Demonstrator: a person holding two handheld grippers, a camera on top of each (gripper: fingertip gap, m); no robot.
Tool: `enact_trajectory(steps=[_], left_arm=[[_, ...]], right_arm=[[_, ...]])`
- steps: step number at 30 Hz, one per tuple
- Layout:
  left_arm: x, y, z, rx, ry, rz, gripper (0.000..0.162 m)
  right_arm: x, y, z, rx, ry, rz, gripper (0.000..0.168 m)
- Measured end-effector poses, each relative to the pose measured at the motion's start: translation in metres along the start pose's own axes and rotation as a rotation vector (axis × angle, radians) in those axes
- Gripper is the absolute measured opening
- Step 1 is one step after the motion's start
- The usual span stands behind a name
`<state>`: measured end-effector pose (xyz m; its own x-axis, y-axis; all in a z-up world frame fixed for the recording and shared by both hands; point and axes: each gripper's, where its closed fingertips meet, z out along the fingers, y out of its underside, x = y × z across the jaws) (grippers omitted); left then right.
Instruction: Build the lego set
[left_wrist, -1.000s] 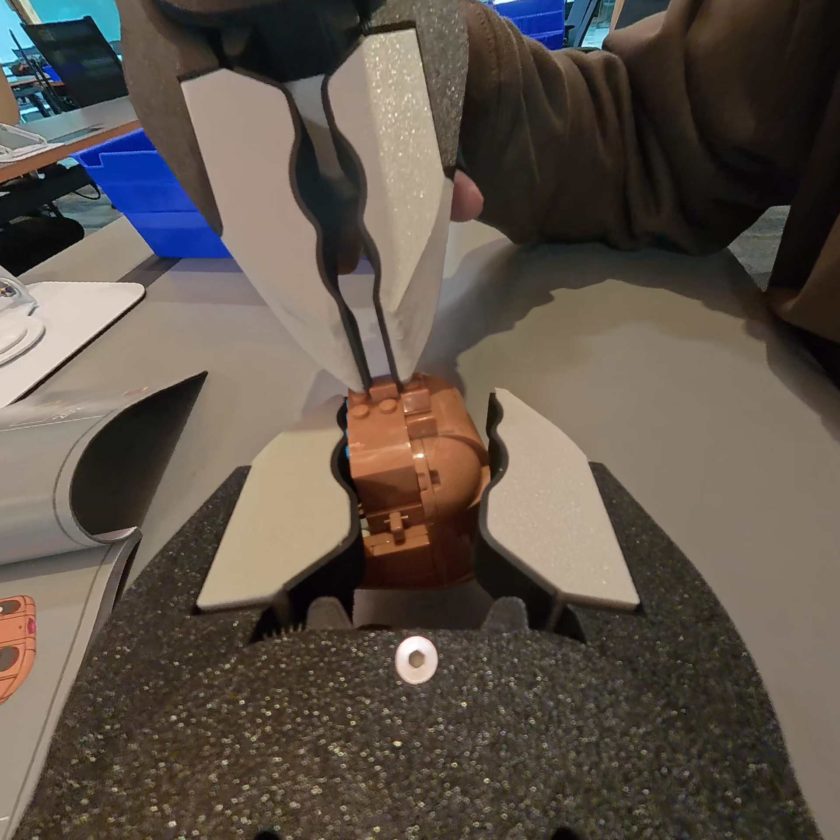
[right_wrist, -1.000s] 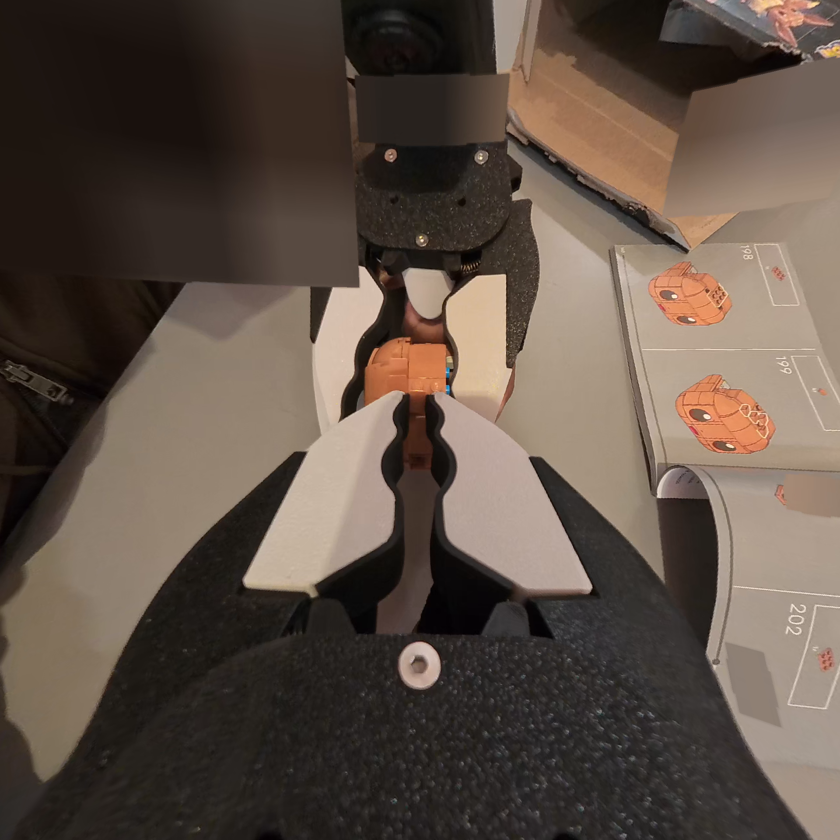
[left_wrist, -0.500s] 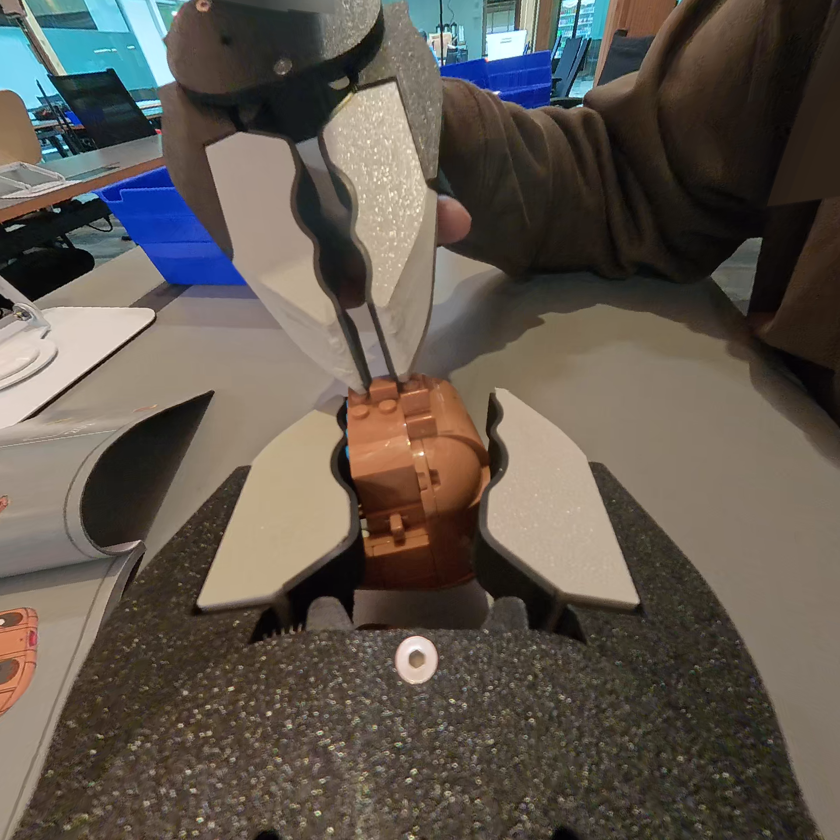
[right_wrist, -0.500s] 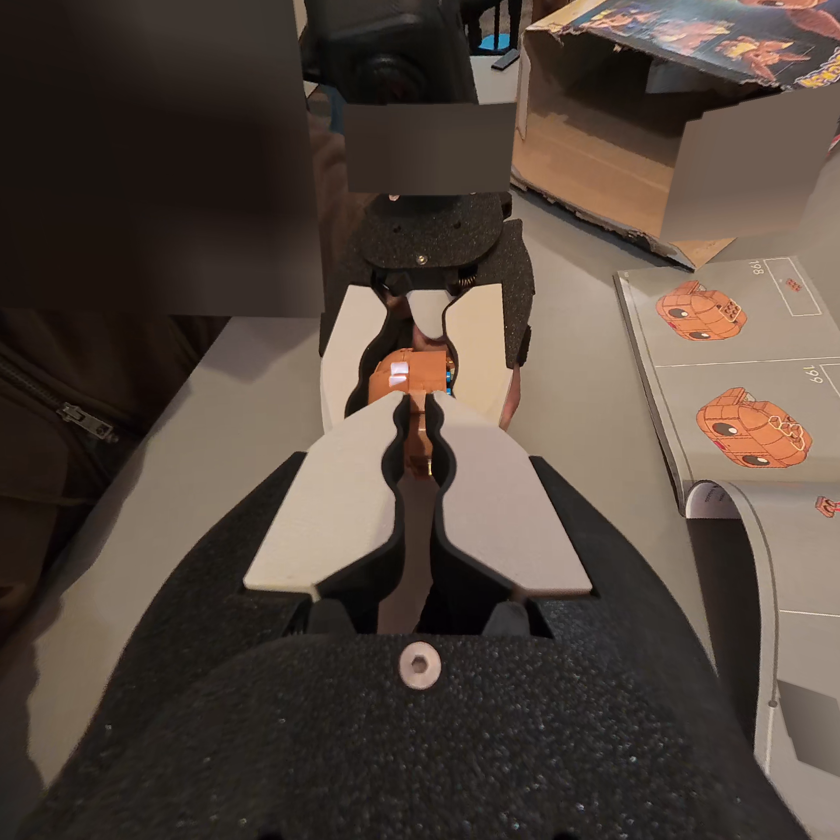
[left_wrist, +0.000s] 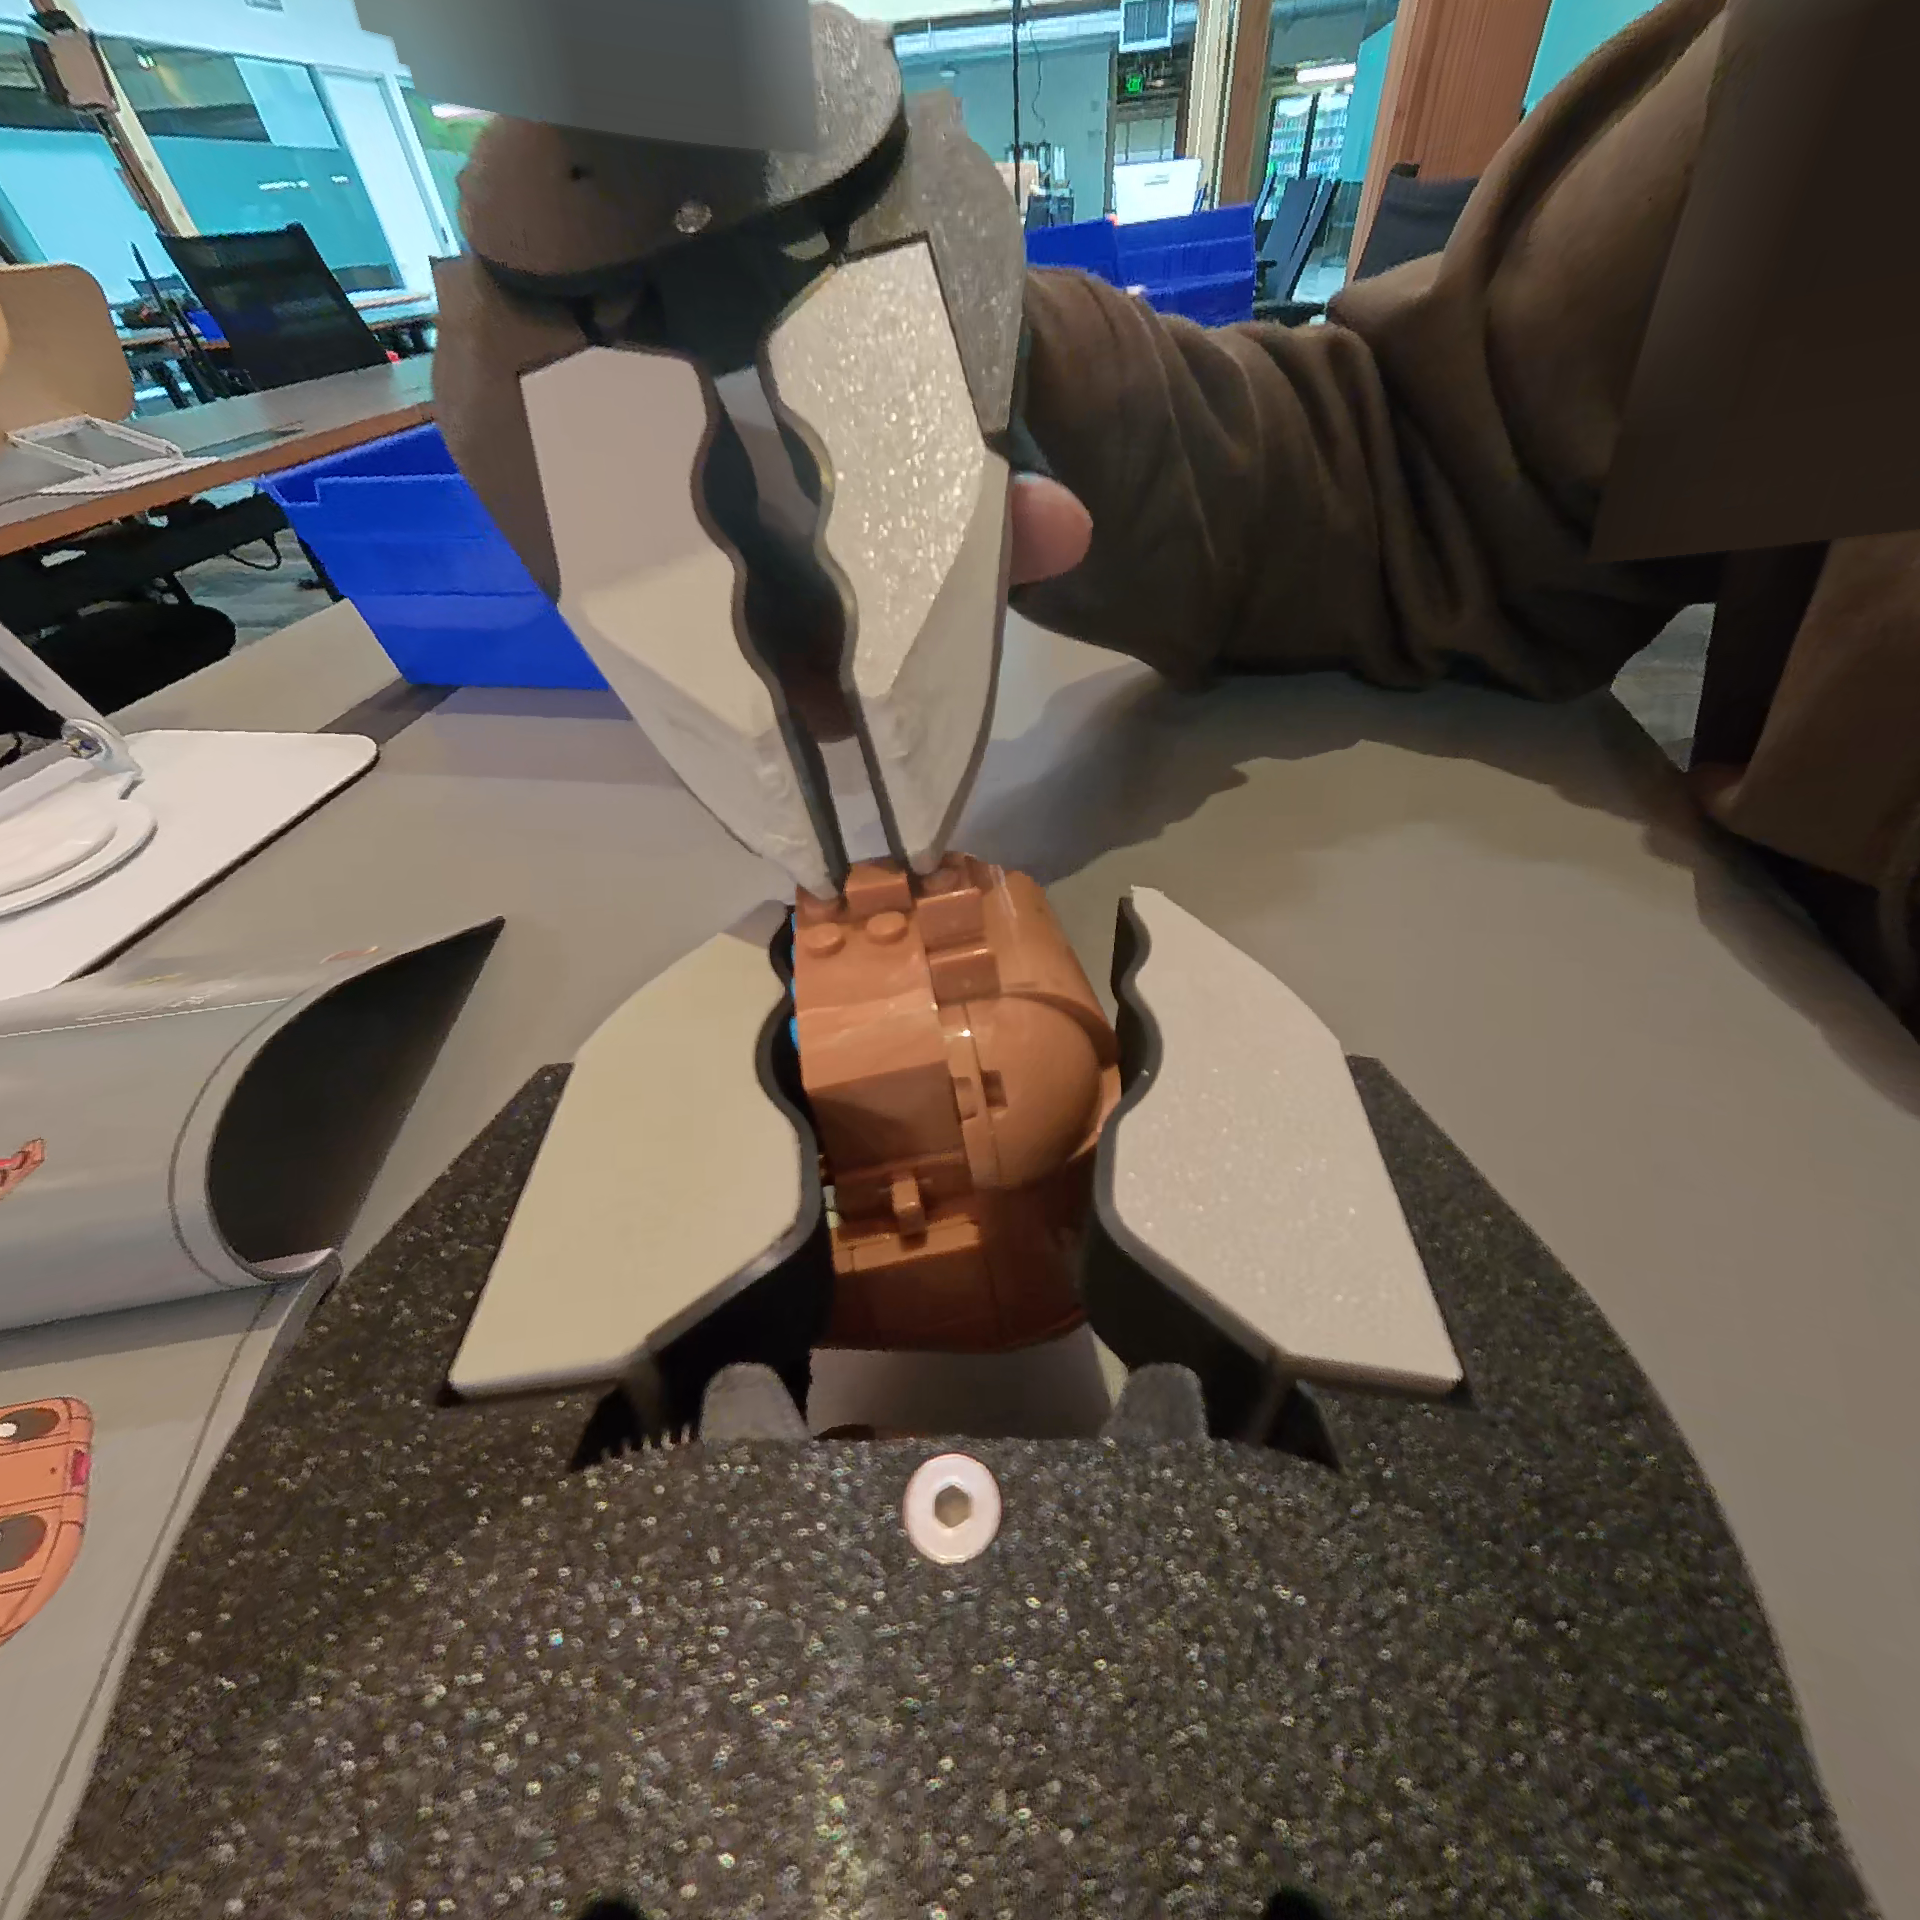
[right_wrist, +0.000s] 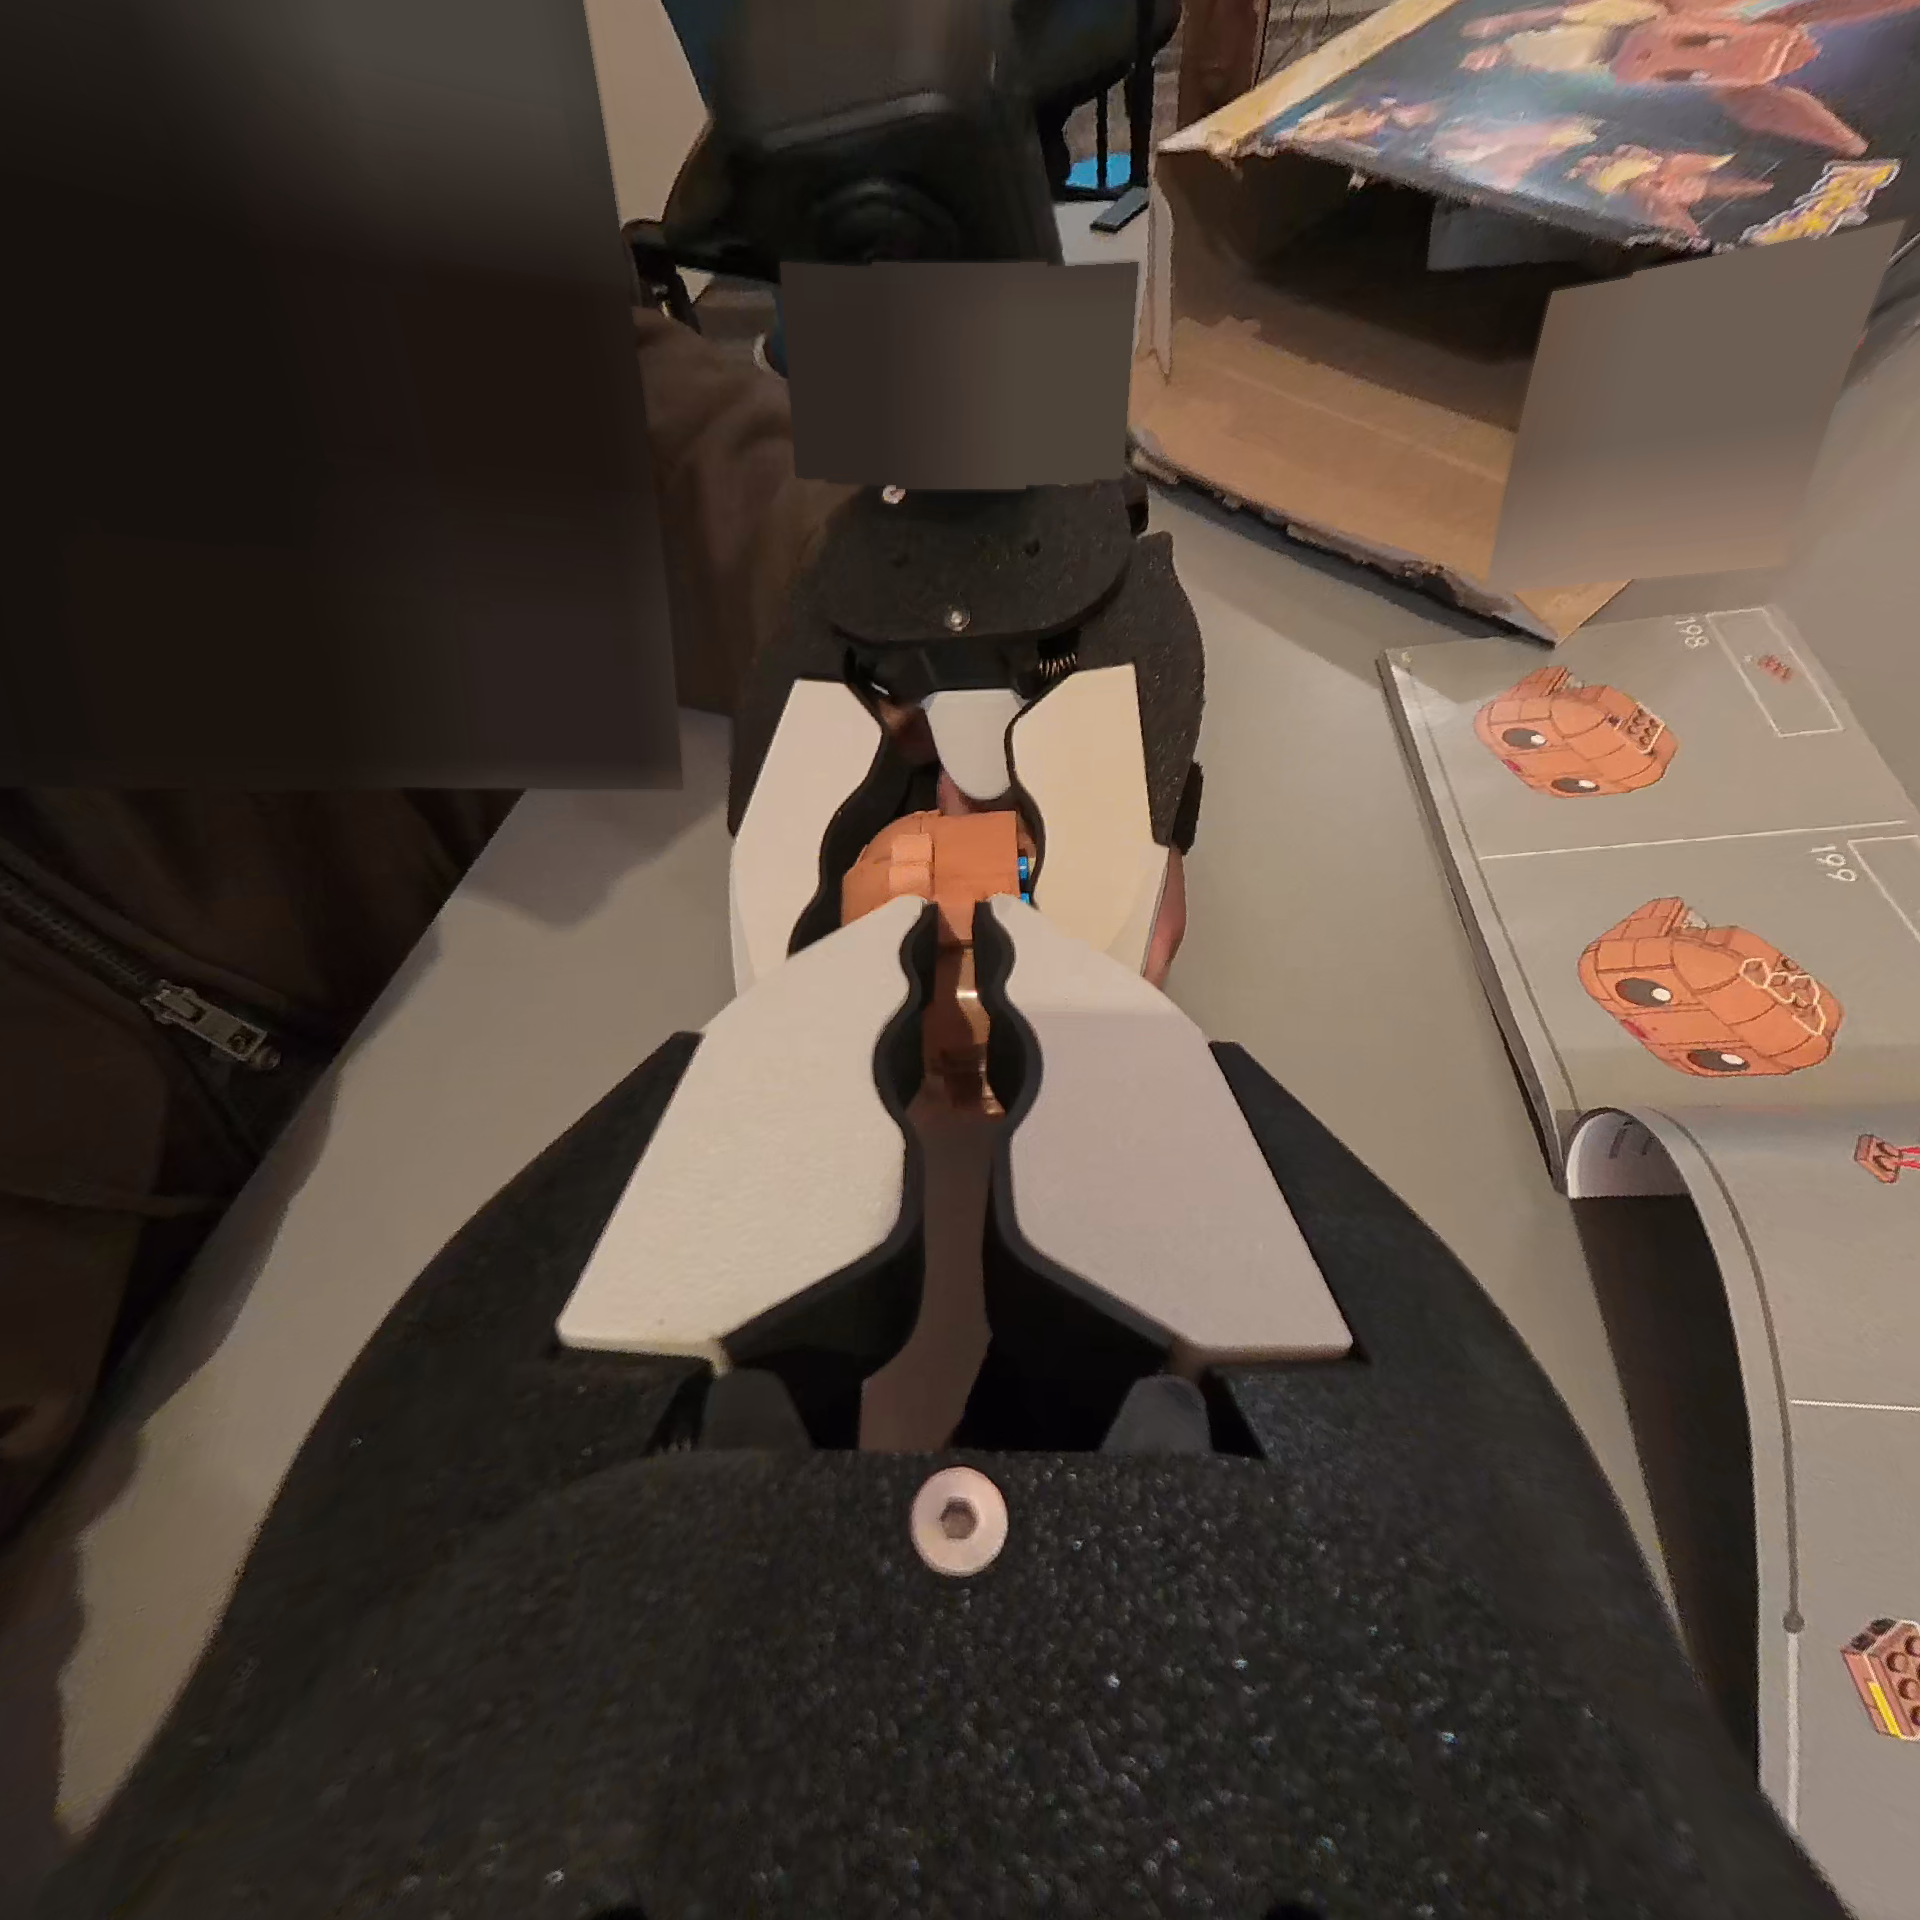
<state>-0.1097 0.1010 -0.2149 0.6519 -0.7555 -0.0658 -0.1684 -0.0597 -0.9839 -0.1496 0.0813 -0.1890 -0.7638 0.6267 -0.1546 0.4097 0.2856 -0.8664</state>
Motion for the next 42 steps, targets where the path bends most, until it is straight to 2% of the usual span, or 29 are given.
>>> enact_trajectory(steps=[9,14,21,29,42], left_arm=[[-0.002,-0.007,-0.006,0.059,0.005,-0.023,0.057],[-0.003,-0.009,-0.009,0.08,0.029,-0.054,0.057],[-0.005,-0.007,-0.009,0.085,0.044,-0.074,0.057],[-0.005,-0.007,-0.009,0.087,0.048,-0.078,0.057],[-0.004,-0.008,-0.009,0.09,0.05,-0.075,0.057]], right_arm=[[-0.001,-0.029,-0.016,0.192,0.028,-0.071,0.007],[-0.006,-0.015,-0.014,0.109,0.097,-0.293,0.021],[-0.014,-0.015,-0.01,0.147,0.139,-0.447,0.032],[-0.009,-0.008,0.003,0.132,0.166,-0.451,0.029],[-0.009,-0.007,0.002,0.155,0.159,-0.426,0.026]])
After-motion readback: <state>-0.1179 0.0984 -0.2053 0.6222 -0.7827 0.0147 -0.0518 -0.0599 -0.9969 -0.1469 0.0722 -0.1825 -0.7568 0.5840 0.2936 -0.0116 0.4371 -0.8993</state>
